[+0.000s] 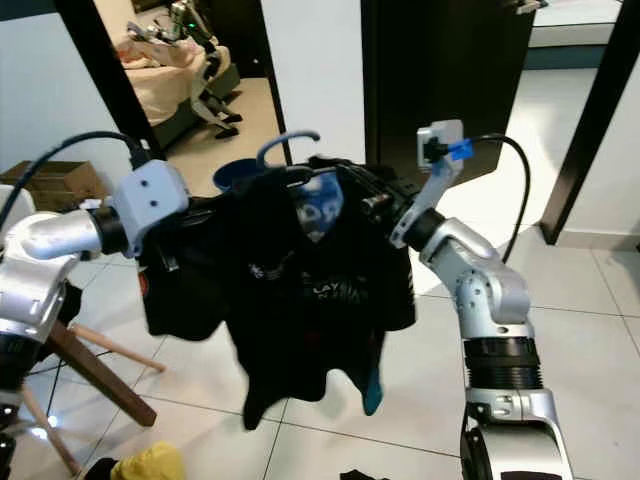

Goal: Hang hanger

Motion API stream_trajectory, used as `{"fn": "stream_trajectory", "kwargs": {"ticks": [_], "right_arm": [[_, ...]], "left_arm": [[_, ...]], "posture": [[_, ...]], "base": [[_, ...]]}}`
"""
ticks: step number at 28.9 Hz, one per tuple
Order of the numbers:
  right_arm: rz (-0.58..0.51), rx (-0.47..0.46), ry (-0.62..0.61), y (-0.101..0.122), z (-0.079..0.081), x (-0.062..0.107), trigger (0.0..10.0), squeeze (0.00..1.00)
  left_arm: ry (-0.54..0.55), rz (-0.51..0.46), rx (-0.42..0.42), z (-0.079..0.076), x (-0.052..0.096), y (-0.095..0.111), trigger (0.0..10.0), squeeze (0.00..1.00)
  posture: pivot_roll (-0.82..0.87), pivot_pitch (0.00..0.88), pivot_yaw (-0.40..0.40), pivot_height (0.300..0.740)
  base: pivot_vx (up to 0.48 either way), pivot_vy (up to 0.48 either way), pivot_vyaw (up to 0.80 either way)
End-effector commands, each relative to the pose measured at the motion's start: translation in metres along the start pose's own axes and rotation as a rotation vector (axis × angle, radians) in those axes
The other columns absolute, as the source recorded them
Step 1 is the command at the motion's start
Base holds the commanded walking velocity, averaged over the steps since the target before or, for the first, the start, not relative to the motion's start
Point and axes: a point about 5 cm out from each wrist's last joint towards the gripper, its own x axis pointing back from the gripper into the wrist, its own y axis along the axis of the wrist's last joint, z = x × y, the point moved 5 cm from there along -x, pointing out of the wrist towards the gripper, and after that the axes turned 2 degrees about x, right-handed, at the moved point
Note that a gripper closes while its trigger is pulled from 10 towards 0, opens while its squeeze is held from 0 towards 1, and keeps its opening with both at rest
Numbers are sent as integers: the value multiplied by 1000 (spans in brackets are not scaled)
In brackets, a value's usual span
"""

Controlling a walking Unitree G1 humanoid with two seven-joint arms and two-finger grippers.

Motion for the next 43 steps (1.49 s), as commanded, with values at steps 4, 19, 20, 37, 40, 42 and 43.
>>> {"fn": "stream_trajectory", "kwargs": {"ticks": [4, 19, 20, 37, 40, 42, 43], "right_arm": [[-6, 15, 24, 4, 5, -3, 0, 0], [166, 114, 250, -39, 50, 11, 10000, 1000], [166, 114, 250, -39, 50, 11, 10000, 1000], [174, 33, -299, -59, -56, 55, 10000, 0], [248, -36, -487, -90, -80, 82, 10000, 0], [296, -72, -594, -111, -88, 101, 10000, 0], [296, -72, -594, -111, -88, 101, 10000, 0]], "left_arm": [[70, 78, 15, 11, 15, -19, 0, 0], [186, -68, 369, -13, 3, -10, 0, 0], [186, -68, 369, -13, 3, -10, 0, 0], [299, -223, 855, -53, 1, -23, 10000, 0], [313, -187, 922, -77, 5, -38, 10000, 0], [315, -147, 954, -95, 8, -43, 10000, 0], [315, -147, 954, -95, 8, -43, 10000, 0]], "posture": [[-58, 0, 76, 740], [-56, 0, 85, 740], [-56, 0, 85, 740], [-80, 0, 82, 740], [-89, 0, 79, 740], [-95, 0, 71, 740], [-95, 0, 71, 740]], "base": [[0, 0, 0], [0, 0, 0], [0, 0, 0], [0, 0, 0], [0, 0, -267], [0, 0, -800], [0, 0, -800]]}}
